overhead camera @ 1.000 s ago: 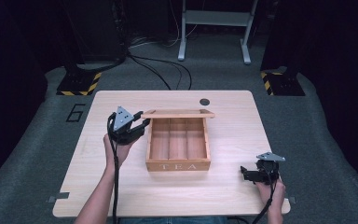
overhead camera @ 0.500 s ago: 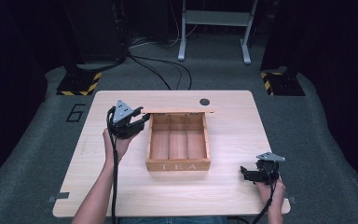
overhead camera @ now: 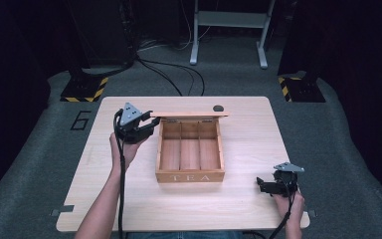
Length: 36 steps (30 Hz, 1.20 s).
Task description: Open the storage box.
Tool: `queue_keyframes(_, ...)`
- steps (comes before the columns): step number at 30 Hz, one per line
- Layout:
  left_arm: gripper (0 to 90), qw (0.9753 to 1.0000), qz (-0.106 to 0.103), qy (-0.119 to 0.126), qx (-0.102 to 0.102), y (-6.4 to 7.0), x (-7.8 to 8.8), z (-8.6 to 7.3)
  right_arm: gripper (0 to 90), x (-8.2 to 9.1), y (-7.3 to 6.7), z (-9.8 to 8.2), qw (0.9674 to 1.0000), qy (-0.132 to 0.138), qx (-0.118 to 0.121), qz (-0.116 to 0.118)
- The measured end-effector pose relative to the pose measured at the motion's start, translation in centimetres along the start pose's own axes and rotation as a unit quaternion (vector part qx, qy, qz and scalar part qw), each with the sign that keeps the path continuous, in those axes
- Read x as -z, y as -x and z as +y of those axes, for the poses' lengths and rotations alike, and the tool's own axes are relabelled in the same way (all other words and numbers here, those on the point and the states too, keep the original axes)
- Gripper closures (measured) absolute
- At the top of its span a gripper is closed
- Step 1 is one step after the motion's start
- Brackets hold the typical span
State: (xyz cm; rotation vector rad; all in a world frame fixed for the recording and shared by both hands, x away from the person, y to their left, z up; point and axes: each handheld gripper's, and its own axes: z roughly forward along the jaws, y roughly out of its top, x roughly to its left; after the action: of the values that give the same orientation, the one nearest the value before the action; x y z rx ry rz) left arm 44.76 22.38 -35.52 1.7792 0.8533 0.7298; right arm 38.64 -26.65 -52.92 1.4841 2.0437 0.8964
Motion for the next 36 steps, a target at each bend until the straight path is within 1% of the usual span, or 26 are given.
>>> queue_keyframes(3,61.1,1.0000,-0.001,0.000,0.002,-0.04,-0.03,0.03,4.9,0.00,0.00,-0.01,1.0000,0.001,0.000,0.000)
queue_keyframes(5,61.1,1.0000,-0.002,-0.002,0.001,-0.05,0.01,0.04,4.9,0.02,0.07,-0.02,1.0000,0.000,0.004,0.000)
queue_keyframes(10,61.1,1.0000,-0.003,-0.001,0.001,-0.05,0.00,0.03,4.9,-0.01,0.00,0.00,1.0000,0.001,0.000,0.000)
queue_keyframes(14,61.1,1.0000,-0.002,0.000,0.002,-0.06,-0.01,0.02,4.9,0.02,0.06,-0.01,1.0000,-0.001,0.004,0.000)
queue_keyframes(16,61.1,1.0000,-0.002,0.000,0.002,-0.06,-0.01,0.02,4.9,0.00,0.01,-0.01,1.0000,0.001,0.001,0.000)
queue_keyframes(17,61.1,1.0000,-0.002,0.000,0.002,-0.06,-0.01,0.01,4.9,0.03,0.06,-0.01,1.0000,-0.002,0.004,0.000)
queue_keyframes(18,61.1,1.0000,-0.002,0.000,0.002,-0.06,-0.01,0.02,4.9,-0.01,0.00,0.00,1.0000,0.001,0.000,0.000)
queue_keyframes(20,61.1,1.0000,-0.004,-0.001,0.003,-0.04,0.00,0.01,4.9,0.02,0.05,-0.01,1.0000,-0.002,0.004,0.000)
queue_keyframes(22,61.1,1.0000,-0.003,-0.001,0.004,-0.03,0.00,0.01,4.9,0.01,0.01,0.00,1.0000,-0.001,0.001,0.000)
queue_keyframes(28,61.1,1.0000,-0.003,-0.001,0.004,-0.03,0.00,0.00,4.9,0.01,0.06,-0.02,1.0000,-0.001,0.004,0.000)
queue_keyframes(29,61.1,1.0000,-0.004,-0.001,0.003,-0.04,0.00,0.01,4.9,0.00,0.00,0.00,1.0000,0.000,0.000,0.000)
queue_keyframes(30,61.1,1.0000,-0.004,-0.002,0.003,-0.05,0.01,0.01,4.9,0.02,0.07,-0.02,1.0000,-0.001,0.004,0.000)
queue_keyframes(31,61.1,1.0000,-0.003,-0.001,0.003,-0.06,-0.01,0.02,4.9,0.00,0.01,0.00,1.0000,0.000,0.000,0.000)
queue_keyframes(35,61.1,1.0000,-0.003,0.000,0.004,-0.08,-0.04,0.05,4.9,0.02,0.05,-0.01,1.0000,-0.002,0.004,0.000)
queue_keyframes(36,61.1,1.0000,-0.003,0.000,0.004,-0.08,-0.04,0.05,4.9,0.00,0.01,0.00,1.0000,0.000,0.001,0.000)
